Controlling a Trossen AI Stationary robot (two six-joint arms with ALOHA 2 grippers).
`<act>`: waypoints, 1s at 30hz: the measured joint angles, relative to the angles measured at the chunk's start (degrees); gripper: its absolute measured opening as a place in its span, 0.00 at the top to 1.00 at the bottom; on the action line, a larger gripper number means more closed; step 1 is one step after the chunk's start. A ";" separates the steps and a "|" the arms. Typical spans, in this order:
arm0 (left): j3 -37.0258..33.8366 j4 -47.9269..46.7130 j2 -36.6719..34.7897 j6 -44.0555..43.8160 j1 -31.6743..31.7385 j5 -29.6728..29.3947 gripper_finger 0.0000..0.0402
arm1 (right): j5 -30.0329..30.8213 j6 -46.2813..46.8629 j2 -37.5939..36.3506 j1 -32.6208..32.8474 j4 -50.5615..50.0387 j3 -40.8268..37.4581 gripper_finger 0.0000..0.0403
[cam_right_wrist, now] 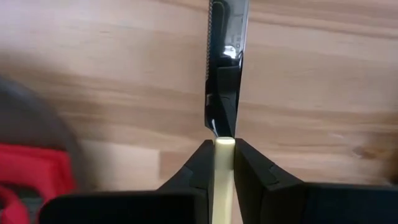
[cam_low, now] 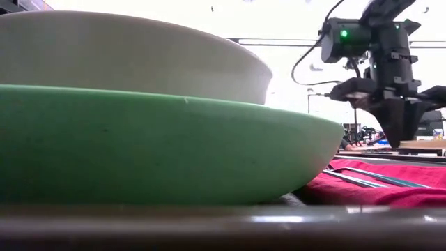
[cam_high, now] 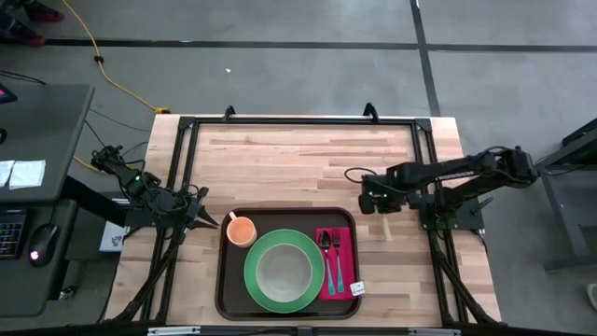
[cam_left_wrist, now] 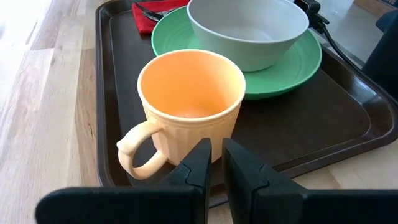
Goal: Set up tray
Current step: Put the knife on the top of the table napkin to the right of the blue fork on the brown serving tray
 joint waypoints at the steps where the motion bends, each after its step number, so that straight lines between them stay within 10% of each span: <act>1: 0.02 0.00 0.00 -0.02 0.00 0.00 0.82 | 0.20 0.61 0.00 0.50 -0.04 0.65 0.93; 30: 0.02 -0.04 0.00 0.18 0.00 -0.31 0.82 | 0.76 18.25 4.80 17.17 5.88 9.69 0.92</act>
